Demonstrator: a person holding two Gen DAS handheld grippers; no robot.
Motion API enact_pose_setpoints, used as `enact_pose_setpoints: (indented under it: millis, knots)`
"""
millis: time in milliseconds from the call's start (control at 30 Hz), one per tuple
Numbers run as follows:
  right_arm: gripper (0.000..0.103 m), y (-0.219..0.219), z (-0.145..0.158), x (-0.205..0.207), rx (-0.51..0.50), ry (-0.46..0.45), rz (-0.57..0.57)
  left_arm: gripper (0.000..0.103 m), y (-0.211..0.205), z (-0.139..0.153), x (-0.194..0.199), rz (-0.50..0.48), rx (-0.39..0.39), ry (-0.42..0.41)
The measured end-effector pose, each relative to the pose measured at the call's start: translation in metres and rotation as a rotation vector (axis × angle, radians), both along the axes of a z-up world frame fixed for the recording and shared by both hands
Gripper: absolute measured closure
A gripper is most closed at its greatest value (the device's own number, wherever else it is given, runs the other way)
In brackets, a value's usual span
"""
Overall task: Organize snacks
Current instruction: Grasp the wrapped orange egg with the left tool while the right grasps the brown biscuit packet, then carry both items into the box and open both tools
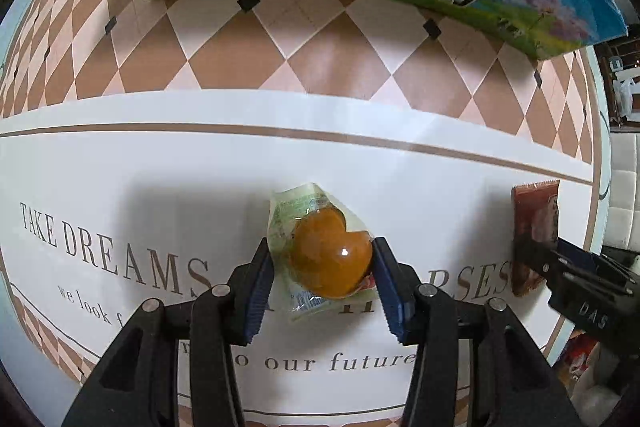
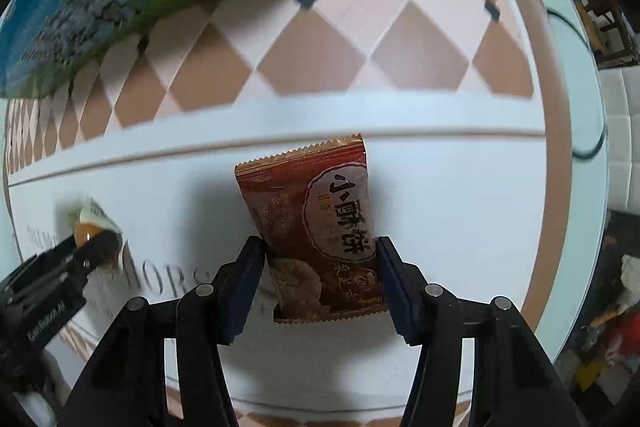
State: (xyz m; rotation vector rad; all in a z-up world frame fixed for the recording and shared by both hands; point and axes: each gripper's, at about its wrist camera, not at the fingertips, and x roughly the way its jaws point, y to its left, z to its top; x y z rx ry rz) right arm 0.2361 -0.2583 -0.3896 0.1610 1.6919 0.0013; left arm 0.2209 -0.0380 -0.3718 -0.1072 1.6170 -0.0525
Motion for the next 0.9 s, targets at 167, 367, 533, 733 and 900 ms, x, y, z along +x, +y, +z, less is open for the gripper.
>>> enact_pose_setpoints:
  millis: [167,367,533,733,900]
  knots:
    - [0.041,0.005,-0.004,0.001,-0.024,0.018,0.001,0.056,0.001,-0.009,0.002,-0.023,0.022,0.007]
    - [0.039,0.03,-0.011,0.008,-0.079,0.014,0.04,0.055,-0.012,-0.008,0.011,-0.028,0.057,0.005]
    - [0.043,0.041,-0.005,-0.009,-0.086,-0.017,0.055,0.058,-0.019,-0.006,0.02,-0.028,0.057,-0.008]
    - [0.044,0.043,0.006,-0.016,-0.047,-0.029,0.035,0.06,-0.022,0.004,0.022,-0.032,0.057,-0.022]
    - [0.044,0.043,0.031,-0.015,0.019,-0.077,0.021,0.06,-0.015,0.031,0.017,-0.026,0.023,-0.052]
